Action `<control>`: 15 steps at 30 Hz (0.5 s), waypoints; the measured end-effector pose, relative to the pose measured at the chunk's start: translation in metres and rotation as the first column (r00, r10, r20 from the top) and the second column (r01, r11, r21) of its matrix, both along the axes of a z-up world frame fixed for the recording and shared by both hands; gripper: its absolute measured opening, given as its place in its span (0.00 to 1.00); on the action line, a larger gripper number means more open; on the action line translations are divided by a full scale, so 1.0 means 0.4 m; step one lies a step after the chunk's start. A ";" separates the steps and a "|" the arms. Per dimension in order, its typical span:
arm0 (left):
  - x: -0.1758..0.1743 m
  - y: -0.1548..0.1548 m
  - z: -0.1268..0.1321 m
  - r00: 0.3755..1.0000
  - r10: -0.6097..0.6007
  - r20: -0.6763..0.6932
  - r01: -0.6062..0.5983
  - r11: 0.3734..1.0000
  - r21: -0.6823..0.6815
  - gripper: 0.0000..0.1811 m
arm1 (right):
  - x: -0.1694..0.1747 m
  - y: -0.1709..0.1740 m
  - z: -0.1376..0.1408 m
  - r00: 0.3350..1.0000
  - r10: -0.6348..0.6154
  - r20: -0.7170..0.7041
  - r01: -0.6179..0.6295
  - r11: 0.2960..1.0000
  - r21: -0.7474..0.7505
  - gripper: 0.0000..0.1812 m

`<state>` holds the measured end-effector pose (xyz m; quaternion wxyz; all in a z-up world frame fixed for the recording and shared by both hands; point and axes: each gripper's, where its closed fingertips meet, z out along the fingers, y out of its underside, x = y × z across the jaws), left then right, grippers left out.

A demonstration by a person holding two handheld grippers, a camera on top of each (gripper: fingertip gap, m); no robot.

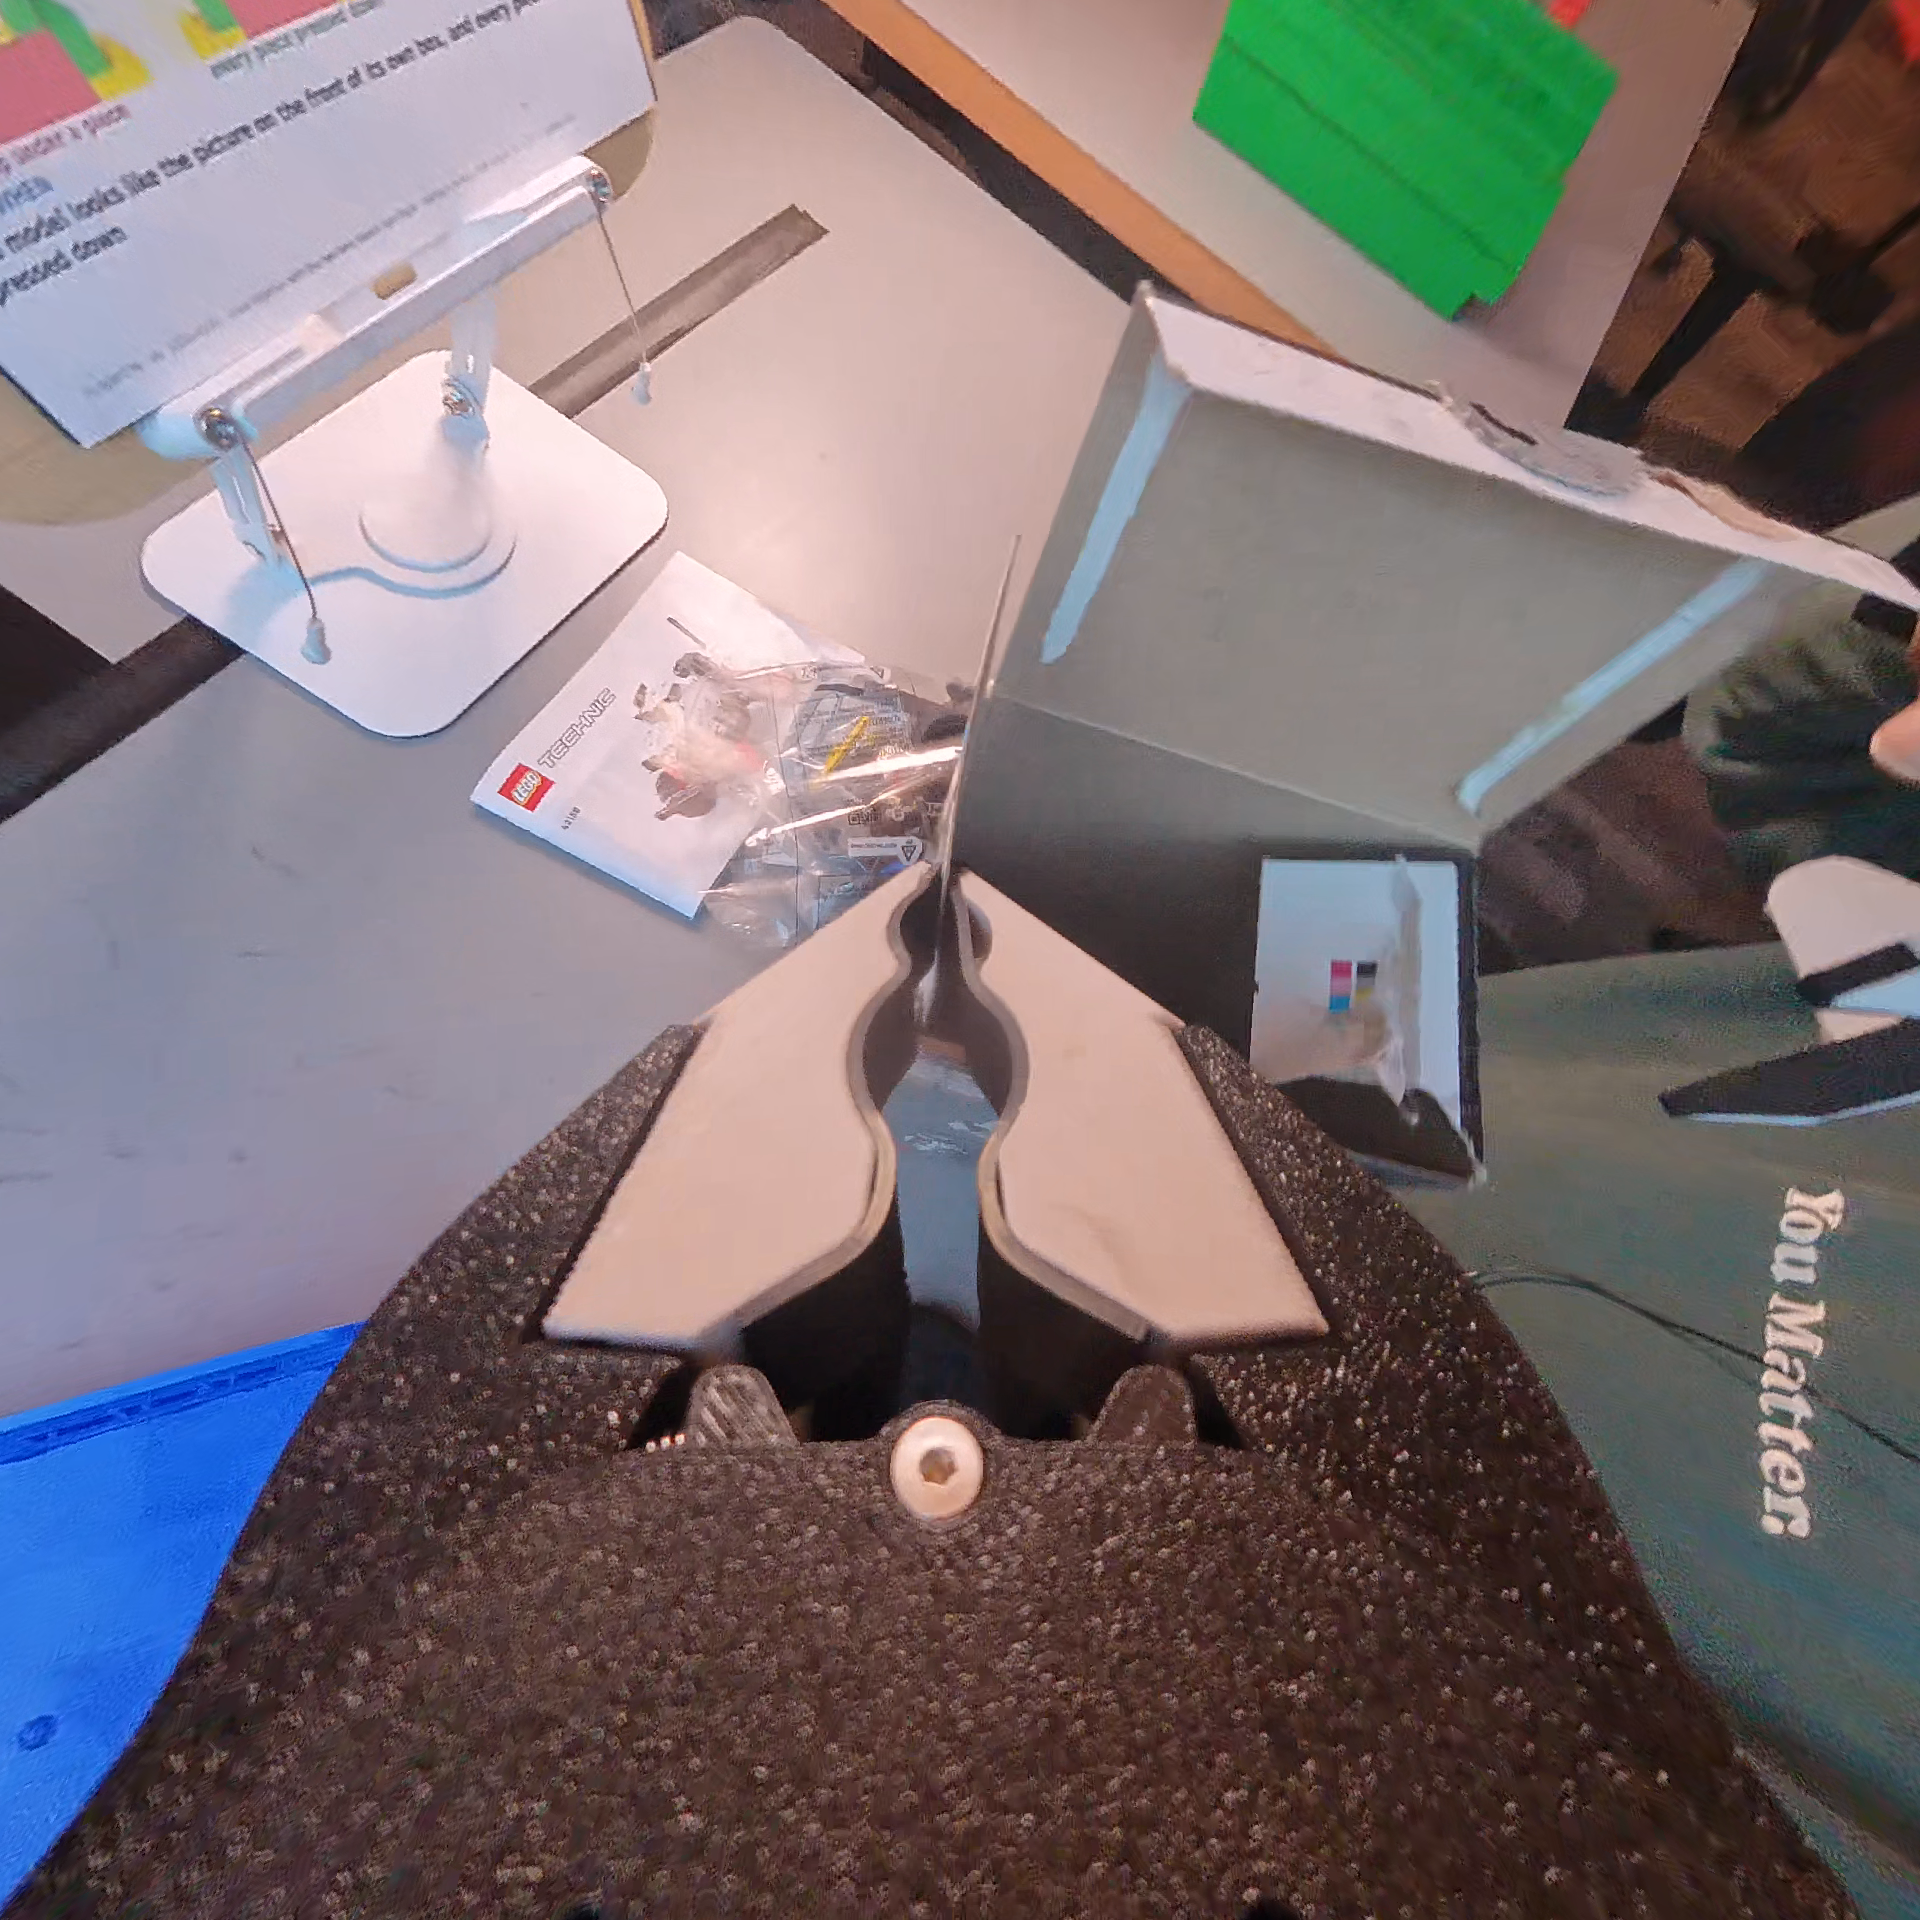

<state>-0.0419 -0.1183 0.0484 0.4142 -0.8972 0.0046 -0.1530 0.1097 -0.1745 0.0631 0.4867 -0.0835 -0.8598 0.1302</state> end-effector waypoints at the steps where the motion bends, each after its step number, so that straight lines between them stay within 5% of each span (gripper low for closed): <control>1: -0.014 0.000 -0.001 0.999 0.019 0.028 -0.020 1.000 0.014 0.00 | 0.001 -0.012 -0.014 0.999 0.003 0.043 -0.003 1.000 0.014 0.32; 4: -0.034 -0.003 -0.003 0.992 0.045 0.120 -0.053 0.996 0.066 0.00 | -0.035 -0.019 -0.066 0.992 -0.034 0.119 0.020 0.993 0.119 0.36; 9: -0.017 -0.042 -0.005 0.979 0.010 0.203 -0.041 0.988 0.147 0.00 | -0.113 0.106 -0.132 0.948 -0.216 0.235 0.156 0.956 0.247 0.44; 15: -0.007 -0.099 -0.040 0.911 -0.056 0.408 -0.070 0.955 0.289 0.02 | -0.068 0.144 -0.192 0.908 -0.114 0.403 0.015 0.971 0.239 0.29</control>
